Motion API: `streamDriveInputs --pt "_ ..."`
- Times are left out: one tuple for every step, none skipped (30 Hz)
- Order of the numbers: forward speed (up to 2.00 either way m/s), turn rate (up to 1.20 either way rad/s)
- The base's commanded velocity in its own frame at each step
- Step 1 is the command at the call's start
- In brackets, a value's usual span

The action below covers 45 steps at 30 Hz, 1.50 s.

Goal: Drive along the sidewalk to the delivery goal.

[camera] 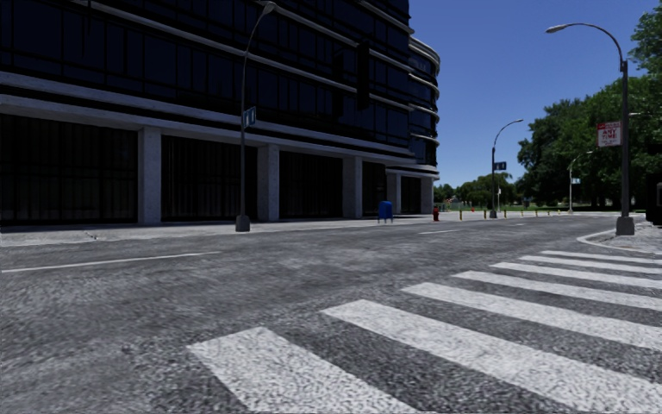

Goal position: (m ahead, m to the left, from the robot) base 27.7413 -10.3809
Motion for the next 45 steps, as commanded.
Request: streamDriveInputs --pt "1.39 -0.68" --pt "1.39 -0.68" --pt "1.39 -0.68" --pt "1.39 -0.68" --pt "1.39 -0.68" --pt "1.39 -0.68" --pt "1.39 -0.68" --pt "1.39 -0.68" --pt "1.39 -0.68" --pt "1.4 -0.68" --pt "1.4 -0.68" --pt "1.4 -0.68" --pt "1.4 -0.68" --pt "1.4 -0.68" --pt "1.4 -0.68" --pt "1.4 -0.68" --pt "1.4 -0.68" --pt "1.4 -0.68" --pt "1.4 -0.68" --pt "1.4 -0.68" --pt "1.4 -0.68" --pt "1.4 -0.68" --pt "1.4 -0.68" --pt "1.4 -0.68" --pt "1.4 -0.68" --pt "1.41 -0.68" --pt "1.41 -0.68" --pt "1.41 -0.68" --pt "1.41 -0.68" --pt "1.42 -0.68" --pt "1.43 -0.68" --pt "1.44 -0.68" --pt "1.44 -0.68" --pt "1.45 -0.68" --pt "1.45 -0.68" --pt "1.47 -0.68" --pt "1.49 -0.68" --pt "1.49 -0.68" --pt "1.5 -0.68" --pt "1.51 -0.68" --pt "1.52 -0.68" --pt "1.52 -0.68" --pt "1.53 -0.68" --pt "1.53 -0.68" --pt "1.53 -0.66"
